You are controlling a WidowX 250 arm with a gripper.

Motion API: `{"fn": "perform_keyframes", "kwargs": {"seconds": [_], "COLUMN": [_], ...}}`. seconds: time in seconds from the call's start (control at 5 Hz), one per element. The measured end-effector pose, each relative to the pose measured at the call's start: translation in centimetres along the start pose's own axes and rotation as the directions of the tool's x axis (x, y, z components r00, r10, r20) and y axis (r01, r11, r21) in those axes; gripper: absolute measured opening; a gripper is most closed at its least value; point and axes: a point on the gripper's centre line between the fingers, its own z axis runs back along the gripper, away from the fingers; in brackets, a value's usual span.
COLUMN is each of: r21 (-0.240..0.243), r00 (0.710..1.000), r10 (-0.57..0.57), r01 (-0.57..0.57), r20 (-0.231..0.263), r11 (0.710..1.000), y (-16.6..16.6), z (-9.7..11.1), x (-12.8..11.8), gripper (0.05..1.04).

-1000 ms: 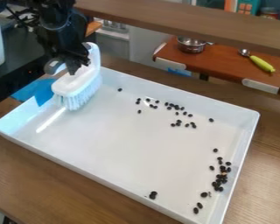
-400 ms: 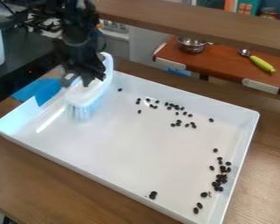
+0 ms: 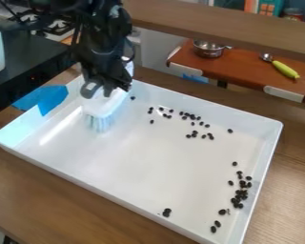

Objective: Sweep into pile

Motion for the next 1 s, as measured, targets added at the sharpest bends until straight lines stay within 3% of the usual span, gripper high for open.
{"fn": "perform_keyframes", "kwargs": {"seconds": [0.2, 0.6, 1.0], "r21": [-0.023, -0.118, -0.141], "r00": [1.000, 0.996, 0.995], "r10": [0.001, -0.028, -0.055], "r01": [-0.001, 0.018, 0.044], "r20": [-0.015, -0.085, -0.078], "r11": [1.000, 0.993, 0.989], "y": [-1.9, -6.9, -9.9], "z": [0.7, 2.6, 3.8], "x": [0.3, 0.2, 0.3], "gripper": [0.499, 0.499, 0.499]}}
